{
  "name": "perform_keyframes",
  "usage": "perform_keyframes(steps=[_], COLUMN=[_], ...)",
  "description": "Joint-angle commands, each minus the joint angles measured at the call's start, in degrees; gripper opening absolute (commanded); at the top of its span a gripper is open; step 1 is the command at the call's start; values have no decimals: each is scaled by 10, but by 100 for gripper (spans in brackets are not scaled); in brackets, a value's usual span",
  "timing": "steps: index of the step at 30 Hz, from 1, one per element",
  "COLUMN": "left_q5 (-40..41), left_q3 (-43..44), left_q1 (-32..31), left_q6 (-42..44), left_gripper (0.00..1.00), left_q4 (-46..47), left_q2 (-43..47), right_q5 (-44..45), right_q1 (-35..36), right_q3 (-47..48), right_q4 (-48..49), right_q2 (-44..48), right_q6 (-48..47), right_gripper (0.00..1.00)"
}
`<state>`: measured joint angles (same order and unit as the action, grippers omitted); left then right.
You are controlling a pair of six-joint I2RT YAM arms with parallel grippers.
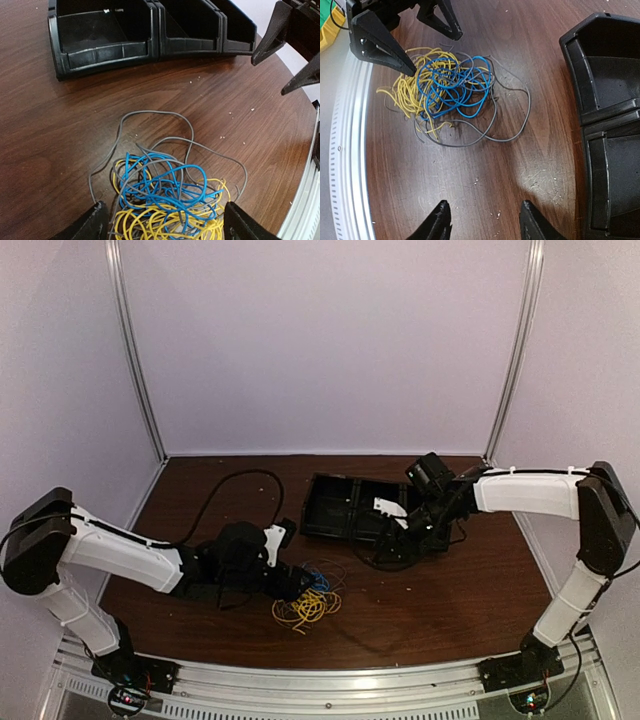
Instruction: Untangle the cables
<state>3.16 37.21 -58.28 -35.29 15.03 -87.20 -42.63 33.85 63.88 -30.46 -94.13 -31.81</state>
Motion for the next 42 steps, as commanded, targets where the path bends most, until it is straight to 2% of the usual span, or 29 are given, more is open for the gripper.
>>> perform_keyframes(steps=[1, 7, 12, 17, 21, 25, 27, 30, 36, 39, 42], left_q5=[-15, -13, -11, -8, -5, -6, -9, -7, -2, -2, -4], left_q3=[26, 7, -35, -57, -71, -71, -66, -63, -67, -56, -25], left_q1=[0, 1, 0, 1, 1, 1, 1, 1, 1, 2, 11], left_q6=[-26, -39, -55, -66, -71, -68, -64, -61, -63, -64, -74], left_gripper=[80, 78, 78, 77, 76, 76, 76, 76, 76, 76, 76], left_q4=[66, 119, 184, 218, 241, 241, 234, 225, 218, 209, 165], left_q2=[-50, -88, -82, -82, -79, -76, -76, -74, -74, -88, -118], right_q5=[9, 61, 89, 96, 100, 92, 90, 90, 92, 91, 86], right_q1=[25, 94, 120, 139, 142, 144, 147, 149, 146, 147, 147], right_q3=[-17, -2, 46, 53, 50, 55, 57, 69, 153, 234, 323], right_q4=[18, 29, 26, 30, 54, 61, 61, 46, -49, -82, -107], right_q2=[-17, -51, -110, -132, -128, -126, -129, -124, -19, 44, 69], right_q6=[-16, -34, -41, -56, -36, -29, -28, -23, -34, -19, -9], right_gripper=[53, 57, 58, 57, 45, 41, 30, 0, 0, 0, 0])
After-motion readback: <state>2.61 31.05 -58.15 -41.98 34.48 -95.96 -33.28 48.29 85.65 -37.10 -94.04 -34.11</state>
